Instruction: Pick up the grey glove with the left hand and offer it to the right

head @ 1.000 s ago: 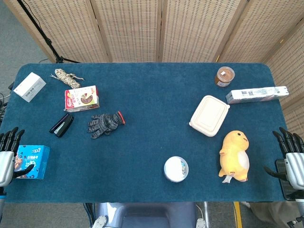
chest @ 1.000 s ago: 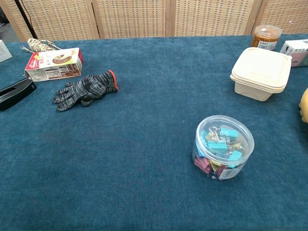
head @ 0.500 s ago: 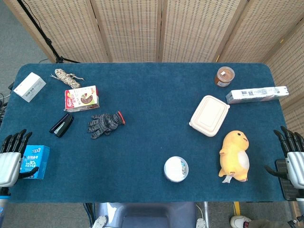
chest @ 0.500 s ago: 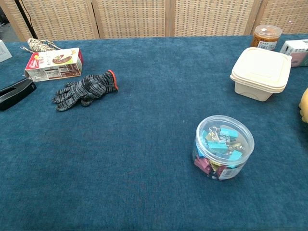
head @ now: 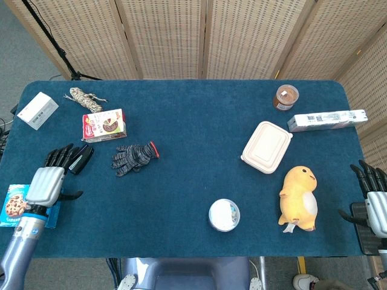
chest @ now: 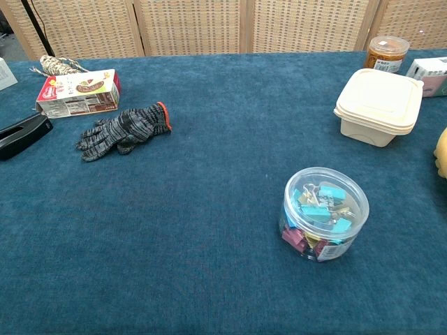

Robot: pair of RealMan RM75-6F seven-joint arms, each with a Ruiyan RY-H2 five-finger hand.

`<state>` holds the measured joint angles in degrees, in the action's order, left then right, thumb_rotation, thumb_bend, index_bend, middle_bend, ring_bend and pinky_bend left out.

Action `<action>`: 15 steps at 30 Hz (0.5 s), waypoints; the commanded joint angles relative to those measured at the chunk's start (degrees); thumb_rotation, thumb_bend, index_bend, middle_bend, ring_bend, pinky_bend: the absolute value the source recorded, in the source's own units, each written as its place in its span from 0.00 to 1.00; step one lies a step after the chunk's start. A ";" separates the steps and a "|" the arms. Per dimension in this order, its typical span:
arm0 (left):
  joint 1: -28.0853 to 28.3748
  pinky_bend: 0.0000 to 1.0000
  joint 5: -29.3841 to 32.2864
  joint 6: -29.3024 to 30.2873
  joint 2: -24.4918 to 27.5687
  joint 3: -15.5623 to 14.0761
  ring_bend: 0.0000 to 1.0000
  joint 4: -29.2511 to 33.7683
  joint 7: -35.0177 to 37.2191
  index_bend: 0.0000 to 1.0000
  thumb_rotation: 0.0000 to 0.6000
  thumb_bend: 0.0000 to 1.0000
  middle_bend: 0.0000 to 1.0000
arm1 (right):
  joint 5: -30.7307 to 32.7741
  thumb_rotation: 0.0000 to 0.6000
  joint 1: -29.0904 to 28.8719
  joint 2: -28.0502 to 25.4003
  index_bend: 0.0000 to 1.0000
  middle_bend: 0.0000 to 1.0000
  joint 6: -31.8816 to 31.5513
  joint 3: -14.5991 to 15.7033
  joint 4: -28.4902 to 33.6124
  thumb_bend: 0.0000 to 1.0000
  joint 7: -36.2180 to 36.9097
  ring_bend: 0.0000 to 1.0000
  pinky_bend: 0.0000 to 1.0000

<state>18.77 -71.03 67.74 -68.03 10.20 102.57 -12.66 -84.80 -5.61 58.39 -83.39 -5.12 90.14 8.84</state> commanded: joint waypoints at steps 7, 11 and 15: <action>15.88 0.00 21.09 -11.35 -14.84 6.14 0.00 -11.43 -12.89 0.00 1.00 0.00 0.00 | 1.22 1.00 -0.19 0.17 0.03 0.00 1.03 -0.25 -0.82 0.00 0.71 0.00 0.00; 19.71 0.01 25.43 -14.70 -19.45 6.94 0.00 -18.12 -13.09 0.00 1.00 0.00 0.00 | 1.97 1.00 -0.30 0.20 0.03 0.00 1.54 -0.50 -1.32 0.00 1.27 0.00 0.00; 23.30 0.06 28.40 -18.72 -23.01 7.07 0.00 -24.04 -13.09 0.00 1.00 0.00 0.00 | 2.99 1.00 -0.45 0.44 0.03 0.00 2.19 -0.87 -1.90 0.00 1.81 0.00 0.00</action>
<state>39.27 -45.26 51.86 -88.21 16.66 81.92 -25.10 -81.90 -6.01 58.78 -81.30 -5.92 88.33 10.56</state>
